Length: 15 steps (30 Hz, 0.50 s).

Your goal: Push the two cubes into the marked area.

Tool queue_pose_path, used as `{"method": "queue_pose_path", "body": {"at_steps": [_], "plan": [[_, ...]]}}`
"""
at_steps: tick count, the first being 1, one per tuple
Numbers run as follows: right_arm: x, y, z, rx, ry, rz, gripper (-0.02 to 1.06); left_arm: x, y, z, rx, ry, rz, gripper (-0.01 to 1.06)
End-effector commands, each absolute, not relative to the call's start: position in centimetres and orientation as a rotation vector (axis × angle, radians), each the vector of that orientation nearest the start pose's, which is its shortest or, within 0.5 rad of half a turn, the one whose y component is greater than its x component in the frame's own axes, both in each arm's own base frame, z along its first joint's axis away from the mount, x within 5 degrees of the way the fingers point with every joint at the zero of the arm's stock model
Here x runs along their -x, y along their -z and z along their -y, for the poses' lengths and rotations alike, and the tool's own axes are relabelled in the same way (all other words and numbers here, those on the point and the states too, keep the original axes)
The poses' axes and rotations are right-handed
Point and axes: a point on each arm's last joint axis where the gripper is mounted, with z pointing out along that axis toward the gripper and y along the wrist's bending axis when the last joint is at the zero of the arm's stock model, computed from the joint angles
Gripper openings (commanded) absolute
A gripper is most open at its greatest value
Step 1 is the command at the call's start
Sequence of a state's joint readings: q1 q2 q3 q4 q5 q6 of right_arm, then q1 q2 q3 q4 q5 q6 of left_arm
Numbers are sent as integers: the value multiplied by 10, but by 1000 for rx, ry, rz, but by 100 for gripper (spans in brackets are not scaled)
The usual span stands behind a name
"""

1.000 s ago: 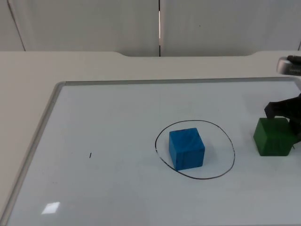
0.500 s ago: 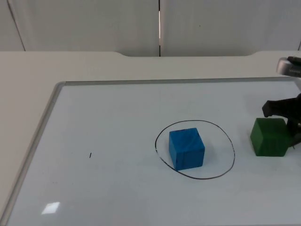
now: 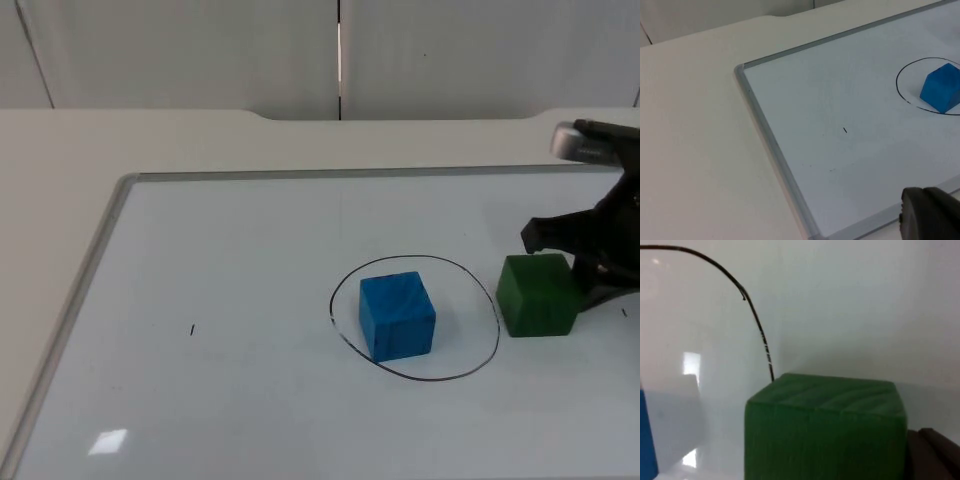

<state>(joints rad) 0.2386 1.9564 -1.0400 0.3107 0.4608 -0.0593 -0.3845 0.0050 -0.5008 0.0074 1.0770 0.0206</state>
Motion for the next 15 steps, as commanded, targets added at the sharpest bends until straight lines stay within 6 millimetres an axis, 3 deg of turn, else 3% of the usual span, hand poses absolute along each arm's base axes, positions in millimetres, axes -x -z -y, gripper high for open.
{"method": "queue_pose_path", "body": {"at_steps": [1, 15], "plan": [[-343, -117, -98, 70, -295, -2849, 0, 4, -275, -3, -406, 209, -2030, 0], [-341, -117, -103, 51, -323, -2862, 0, 4, -275, -3, -406, 209, -2030, 0]]}}
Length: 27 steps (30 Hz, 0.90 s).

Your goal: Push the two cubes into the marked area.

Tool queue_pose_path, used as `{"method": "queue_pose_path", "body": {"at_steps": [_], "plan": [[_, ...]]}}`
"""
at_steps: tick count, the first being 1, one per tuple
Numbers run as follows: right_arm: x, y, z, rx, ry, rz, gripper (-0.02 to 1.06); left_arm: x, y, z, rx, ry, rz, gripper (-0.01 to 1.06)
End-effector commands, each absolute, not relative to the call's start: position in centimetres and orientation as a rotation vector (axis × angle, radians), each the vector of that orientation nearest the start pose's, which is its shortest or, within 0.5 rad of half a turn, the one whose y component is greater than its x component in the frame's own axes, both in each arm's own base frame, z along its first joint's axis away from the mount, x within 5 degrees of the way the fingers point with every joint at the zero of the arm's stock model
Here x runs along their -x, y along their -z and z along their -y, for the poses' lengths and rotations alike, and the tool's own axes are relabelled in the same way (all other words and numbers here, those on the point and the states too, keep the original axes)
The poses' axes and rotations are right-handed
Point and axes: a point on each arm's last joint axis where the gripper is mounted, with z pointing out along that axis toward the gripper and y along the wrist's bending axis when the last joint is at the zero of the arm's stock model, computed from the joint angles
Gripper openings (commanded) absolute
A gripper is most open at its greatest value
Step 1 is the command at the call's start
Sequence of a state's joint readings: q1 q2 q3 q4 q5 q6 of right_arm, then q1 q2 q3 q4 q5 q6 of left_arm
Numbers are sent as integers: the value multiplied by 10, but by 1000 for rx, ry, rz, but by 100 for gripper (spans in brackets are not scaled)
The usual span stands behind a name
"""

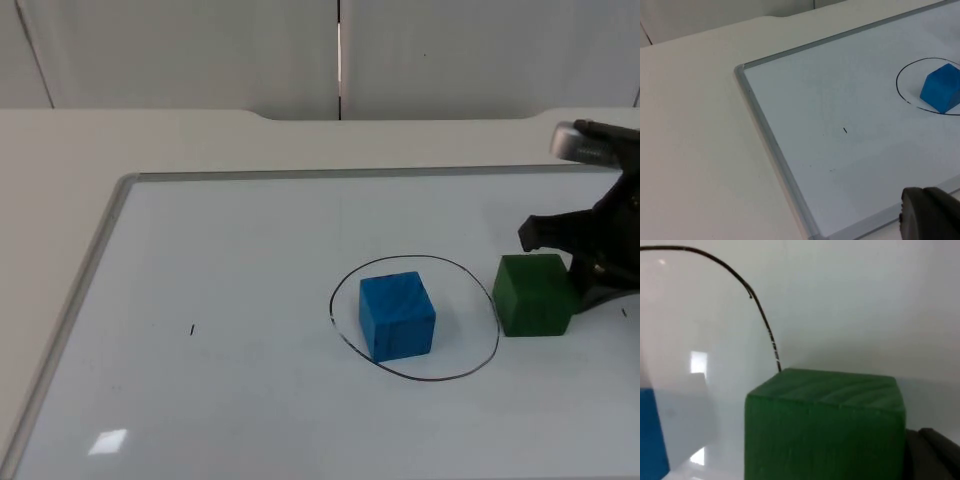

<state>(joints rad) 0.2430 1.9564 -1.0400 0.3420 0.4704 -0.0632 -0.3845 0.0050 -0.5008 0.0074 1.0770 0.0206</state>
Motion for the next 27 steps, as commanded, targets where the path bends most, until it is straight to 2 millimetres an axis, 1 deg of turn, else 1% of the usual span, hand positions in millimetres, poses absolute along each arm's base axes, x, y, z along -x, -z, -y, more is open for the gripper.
{"method": "queue_pose_path", "body": {"at_steps": [1, 5, 12, 27], "plan": [[-341, -117, -103, 55, -321, -2860, 0, 4, -275, -3, -406, 209, -2030, 0], [-339, -117, -109, 81, -324, -2854, 0, 4, -275, -3, -406, 209, -2030, 0], [-338, -118, -127, 126, -330, -2805, 0, 4, -275, -3, -406, 209, -2030, 0], [-339, -118, -127, 124, -331, -2794, 0, 4, -275, -3, -406, 209, -2030, 0]]}}
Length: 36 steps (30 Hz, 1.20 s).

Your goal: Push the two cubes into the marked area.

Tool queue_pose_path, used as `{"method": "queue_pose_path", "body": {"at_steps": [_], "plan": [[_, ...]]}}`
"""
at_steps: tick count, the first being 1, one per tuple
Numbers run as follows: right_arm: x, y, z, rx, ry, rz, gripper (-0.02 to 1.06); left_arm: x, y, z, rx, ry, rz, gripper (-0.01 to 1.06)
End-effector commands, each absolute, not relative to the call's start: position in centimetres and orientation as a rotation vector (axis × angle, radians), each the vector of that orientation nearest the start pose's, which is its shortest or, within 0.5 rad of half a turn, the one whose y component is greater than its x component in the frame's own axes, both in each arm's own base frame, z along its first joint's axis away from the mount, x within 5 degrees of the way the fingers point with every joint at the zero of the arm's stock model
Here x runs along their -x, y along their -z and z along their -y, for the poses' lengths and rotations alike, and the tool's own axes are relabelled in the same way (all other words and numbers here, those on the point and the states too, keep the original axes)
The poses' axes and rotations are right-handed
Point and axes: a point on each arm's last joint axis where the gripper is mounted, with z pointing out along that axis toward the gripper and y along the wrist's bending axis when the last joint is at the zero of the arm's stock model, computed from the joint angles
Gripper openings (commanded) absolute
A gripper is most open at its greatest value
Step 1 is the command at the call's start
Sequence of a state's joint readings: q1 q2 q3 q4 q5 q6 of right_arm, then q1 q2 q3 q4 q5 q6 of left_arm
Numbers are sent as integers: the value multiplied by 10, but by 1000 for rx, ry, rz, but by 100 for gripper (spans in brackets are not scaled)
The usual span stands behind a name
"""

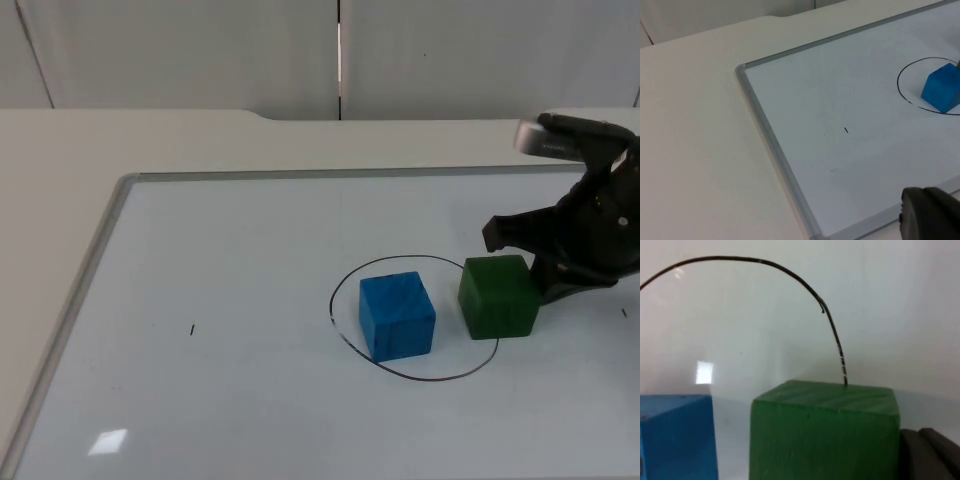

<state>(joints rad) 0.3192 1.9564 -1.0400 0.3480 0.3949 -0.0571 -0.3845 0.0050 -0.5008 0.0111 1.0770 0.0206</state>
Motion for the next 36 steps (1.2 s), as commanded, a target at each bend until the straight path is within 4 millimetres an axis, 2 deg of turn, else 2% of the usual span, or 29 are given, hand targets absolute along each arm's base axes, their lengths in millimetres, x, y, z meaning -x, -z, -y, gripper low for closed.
{"method": "queue_pose_path", "body": {"at_steps": [1, 12, 29, 36], "plan": [[-338, -119, -130, 131, -335, -2794, 0, 4, -275, -3, -406, 209, -2030, 0], [-334, -120, -152, 140, -382, -2750, 0, 4, -275, -3, -406, 209, -2030, 0], [-333, -121, -153, 112, -403, -2757, 0, 4, -275, -3, -406, 209, -2030, 0], [-333, -122, -151, 169, -383, -2755, 0, 4, -275, -3, -406, 209, -2030, 0]]}}
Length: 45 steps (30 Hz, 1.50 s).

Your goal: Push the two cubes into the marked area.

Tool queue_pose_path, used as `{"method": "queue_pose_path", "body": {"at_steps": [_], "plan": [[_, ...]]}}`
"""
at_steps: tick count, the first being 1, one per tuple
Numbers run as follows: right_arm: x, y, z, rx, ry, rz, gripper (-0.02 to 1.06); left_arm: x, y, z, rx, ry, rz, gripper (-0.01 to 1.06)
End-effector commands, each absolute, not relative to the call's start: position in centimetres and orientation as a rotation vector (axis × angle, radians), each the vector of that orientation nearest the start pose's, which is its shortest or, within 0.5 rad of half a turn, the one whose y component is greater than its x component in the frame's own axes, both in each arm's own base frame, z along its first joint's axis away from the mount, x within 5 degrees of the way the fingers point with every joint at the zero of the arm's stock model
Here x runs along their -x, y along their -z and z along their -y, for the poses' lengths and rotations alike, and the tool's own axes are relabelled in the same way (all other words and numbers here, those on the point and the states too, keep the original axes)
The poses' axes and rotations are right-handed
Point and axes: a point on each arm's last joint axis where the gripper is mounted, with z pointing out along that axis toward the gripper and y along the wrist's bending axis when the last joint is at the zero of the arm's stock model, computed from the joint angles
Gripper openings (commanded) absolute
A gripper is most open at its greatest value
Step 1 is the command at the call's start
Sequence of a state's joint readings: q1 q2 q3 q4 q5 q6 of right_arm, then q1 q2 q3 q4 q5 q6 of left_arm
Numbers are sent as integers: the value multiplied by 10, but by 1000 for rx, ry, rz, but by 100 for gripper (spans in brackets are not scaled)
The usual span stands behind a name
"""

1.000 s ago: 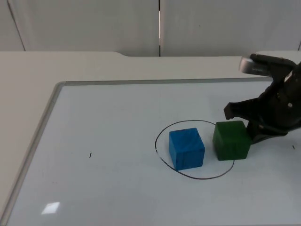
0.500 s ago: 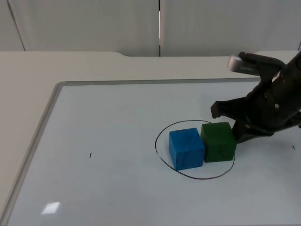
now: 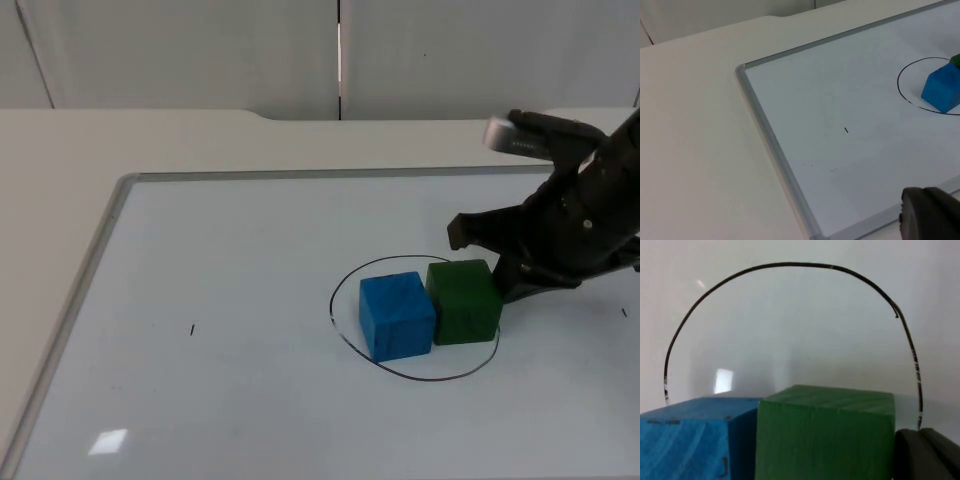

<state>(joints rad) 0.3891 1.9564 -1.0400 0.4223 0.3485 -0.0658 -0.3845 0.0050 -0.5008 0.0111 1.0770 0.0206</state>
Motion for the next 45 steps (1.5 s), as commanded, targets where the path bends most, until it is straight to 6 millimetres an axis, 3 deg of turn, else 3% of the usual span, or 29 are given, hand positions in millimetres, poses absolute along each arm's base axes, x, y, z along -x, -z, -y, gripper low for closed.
{"method": "queue_pose_path", "body": {"at_steps": [1, 7, 10, 11, 15, 16, 17, 18, 20, 21, 26, 31, 35, 45], "plan": [[-333, -122, -151, 169, -383, -2755, 0, 4, -275, -3, -406, 209, -2030, 0], [-331, -152, -147, 281, -343, -2673, 0, 4, -275, -3, -406, 209, -2030, 0], [-325, -191, -144, 329, -346, -2562, 0, 4, -275, -3, -406, 209, -2030, 0], [-325, -191, -144, 329, -346, -2562, 0, 4, -275, -3, -406, 209, -2030, 0], [-306, -251, -137, 406, -350, -2406, 0, 4, -275, -3, -406, 209, -2030, 0], [-306, -251, -137, 406, -350, -2406, 0, 4, -275, -3, -406, 209, -2030, 0], [-295, -276, -133, 437, -349, -2331, 0, 4, -275, -3, -406, 209, -2030, 0], [-291, -284, -131, 452, -346, -2303, 0, 4, -275, -3, -406, 209, -2030, 0], [-271, -319, -123, 479, -340, -2189, 0, 4, -275, -3, -406, 209, -2030, 0], [-271, -319, -123, 479, -340, -2189, 0, 4, -275, -3, -406, 209, -2030, 0], [-230, -373, -106, 460, -353, -1998, 0, 4, -275, -3, -406, 209, -2030, 0], [-203, -396, -95, 465, -354, -1908, 0, 4, -275, -3, -406, 209, -2030, 0], [-185, -401, -87, 515, -320, -1855, 0, 4, -275, -3, -406, 209, -2030, 0], [-140, -377, -69, 542, -300, -1831, 0, 4, -275, -3, -406, 209, -2030, 0]]}}
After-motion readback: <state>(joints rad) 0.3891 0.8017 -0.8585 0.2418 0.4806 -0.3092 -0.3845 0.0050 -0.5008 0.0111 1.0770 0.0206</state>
